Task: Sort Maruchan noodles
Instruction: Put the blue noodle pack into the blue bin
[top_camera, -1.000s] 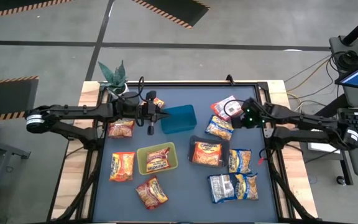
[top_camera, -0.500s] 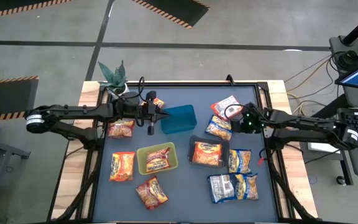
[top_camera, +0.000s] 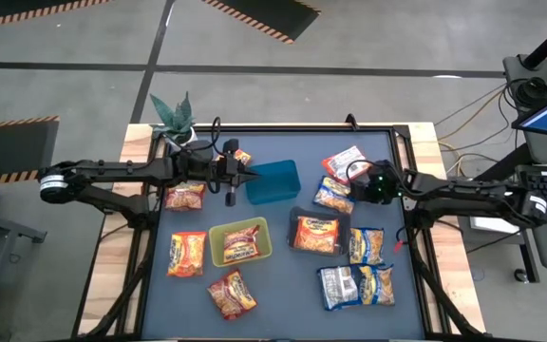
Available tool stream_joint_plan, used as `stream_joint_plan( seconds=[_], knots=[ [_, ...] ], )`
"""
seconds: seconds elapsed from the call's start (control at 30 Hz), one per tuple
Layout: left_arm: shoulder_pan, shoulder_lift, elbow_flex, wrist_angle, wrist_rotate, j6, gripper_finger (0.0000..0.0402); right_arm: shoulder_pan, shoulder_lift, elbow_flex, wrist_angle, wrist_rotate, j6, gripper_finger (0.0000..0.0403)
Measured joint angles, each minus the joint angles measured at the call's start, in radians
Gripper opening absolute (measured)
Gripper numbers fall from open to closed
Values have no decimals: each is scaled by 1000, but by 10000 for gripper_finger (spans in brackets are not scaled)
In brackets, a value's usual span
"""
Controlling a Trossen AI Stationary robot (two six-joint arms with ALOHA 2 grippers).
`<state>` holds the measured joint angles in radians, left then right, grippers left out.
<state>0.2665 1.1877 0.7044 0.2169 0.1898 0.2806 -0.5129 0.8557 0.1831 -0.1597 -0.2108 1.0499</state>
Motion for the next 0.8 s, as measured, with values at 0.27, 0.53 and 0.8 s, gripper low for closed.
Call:
stream_joint_plan(
  seconds=[0.27, 0.53, 0.8],
  knots=[
    [0, 0, 0, 4, 0, 0, 0, 0, 49, -4, 127, 13, -17, 198],
    [0, 0, 0, 8, 0, -1, 0, 0, 129, -4, 239, 57, -71, 129],
    [0, 0, 0, 7, 0, -12, 0, 0, 151, 12, 297, 62, -133, 20]
  ],
)
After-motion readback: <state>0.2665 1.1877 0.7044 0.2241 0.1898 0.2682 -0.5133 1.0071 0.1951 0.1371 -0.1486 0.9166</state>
